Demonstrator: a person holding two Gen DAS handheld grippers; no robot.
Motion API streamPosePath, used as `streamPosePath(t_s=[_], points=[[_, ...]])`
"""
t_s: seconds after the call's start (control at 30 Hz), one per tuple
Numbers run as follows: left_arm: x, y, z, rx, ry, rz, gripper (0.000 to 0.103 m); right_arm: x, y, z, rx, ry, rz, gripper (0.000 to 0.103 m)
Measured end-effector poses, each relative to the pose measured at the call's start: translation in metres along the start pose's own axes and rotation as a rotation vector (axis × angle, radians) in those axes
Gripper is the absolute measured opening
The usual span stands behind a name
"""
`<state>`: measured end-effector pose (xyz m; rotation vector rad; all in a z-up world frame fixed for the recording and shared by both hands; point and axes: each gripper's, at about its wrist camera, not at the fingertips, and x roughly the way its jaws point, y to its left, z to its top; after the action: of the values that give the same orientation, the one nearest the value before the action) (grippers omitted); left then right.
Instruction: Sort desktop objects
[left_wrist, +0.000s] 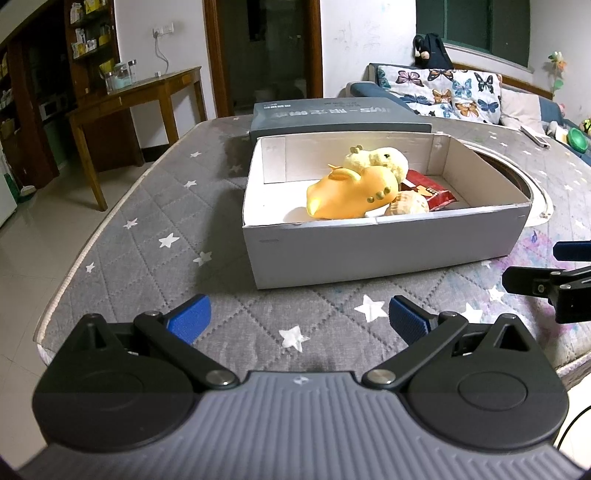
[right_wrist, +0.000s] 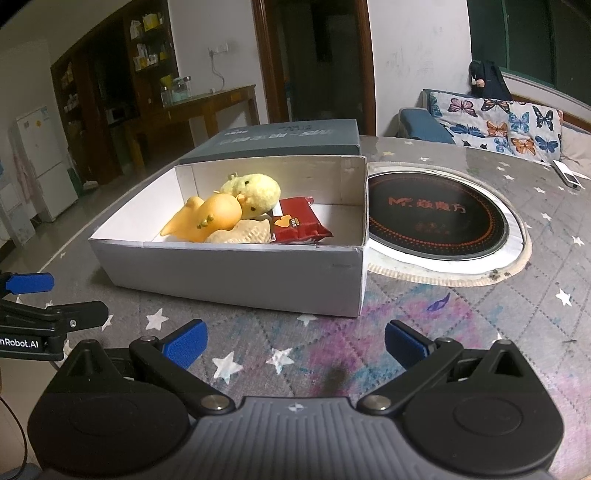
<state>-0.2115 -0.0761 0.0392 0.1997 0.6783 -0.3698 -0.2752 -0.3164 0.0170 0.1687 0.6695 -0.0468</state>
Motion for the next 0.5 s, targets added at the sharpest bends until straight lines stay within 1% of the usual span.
streamPosePath(t_s=[0.5], points=[[0.0008,-0.0033,0.0000,0.005,0.006,0.003,0.103,0.0027,0.0005,-0.0007,-0.003,0.009,0.005,0.103]])
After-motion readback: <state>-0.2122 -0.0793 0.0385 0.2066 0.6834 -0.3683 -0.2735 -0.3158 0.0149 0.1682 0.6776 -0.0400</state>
